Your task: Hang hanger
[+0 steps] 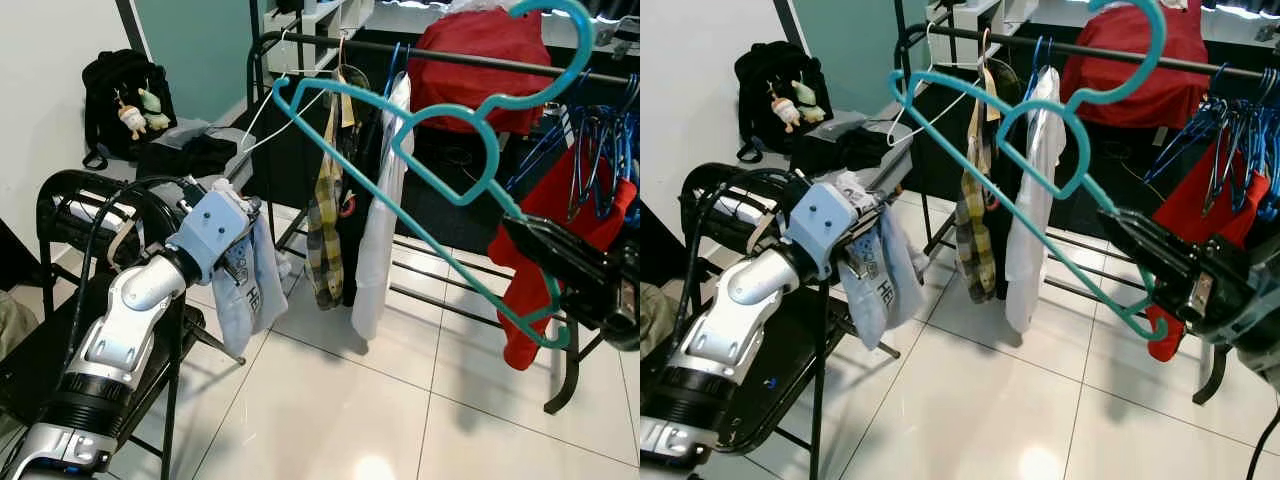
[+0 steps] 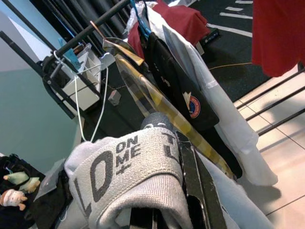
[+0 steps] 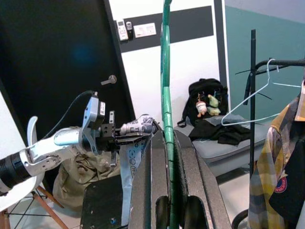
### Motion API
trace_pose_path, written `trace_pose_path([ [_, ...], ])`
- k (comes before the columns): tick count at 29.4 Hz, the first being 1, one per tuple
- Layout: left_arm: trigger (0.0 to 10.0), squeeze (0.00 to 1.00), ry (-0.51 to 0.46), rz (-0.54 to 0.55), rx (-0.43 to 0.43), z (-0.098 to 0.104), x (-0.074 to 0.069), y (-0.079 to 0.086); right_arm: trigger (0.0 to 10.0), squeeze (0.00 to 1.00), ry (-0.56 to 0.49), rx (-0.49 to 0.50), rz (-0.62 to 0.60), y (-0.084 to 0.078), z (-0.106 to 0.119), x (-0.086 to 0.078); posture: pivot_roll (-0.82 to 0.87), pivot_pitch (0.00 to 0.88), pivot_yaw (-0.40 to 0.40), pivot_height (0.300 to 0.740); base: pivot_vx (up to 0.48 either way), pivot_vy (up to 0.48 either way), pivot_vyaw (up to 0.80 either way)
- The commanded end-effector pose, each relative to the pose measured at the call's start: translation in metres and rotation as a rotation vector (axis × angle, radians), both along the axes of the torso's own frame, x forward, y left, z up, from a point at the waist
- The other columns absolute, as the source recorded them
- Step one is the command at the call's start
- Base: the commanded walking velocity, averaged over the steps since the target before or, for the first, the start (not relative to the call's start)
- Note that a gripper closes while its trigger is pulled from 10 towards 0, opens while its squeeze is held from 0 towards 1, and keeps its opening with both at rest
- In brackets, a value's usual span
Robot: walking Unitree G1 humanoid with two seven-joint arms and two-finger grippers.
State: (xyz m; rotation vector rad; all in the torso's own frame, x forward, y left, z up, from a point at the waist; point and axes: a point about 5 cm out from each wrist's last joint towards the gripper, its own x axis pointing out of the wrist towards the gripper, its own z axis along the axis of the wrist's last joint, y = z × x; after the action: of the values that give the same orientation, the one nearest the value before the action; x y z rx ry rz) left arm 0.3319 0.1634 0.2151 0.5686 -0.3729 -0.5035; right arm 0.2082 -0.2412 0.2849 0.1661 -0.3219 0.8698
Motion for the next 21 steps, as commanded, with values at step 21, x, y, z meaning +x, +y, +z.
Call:
trace_pose_path([
  [21,10.0,0.00,0.383,0.532,-0.458,-0.100,-0.007,0.079,10.0,0.00,0.373,0.080,-0.573,-0.019,-0.104,0.064,-0.08,0.122,0.046,0.740,0.000,0.000,0.23],
])
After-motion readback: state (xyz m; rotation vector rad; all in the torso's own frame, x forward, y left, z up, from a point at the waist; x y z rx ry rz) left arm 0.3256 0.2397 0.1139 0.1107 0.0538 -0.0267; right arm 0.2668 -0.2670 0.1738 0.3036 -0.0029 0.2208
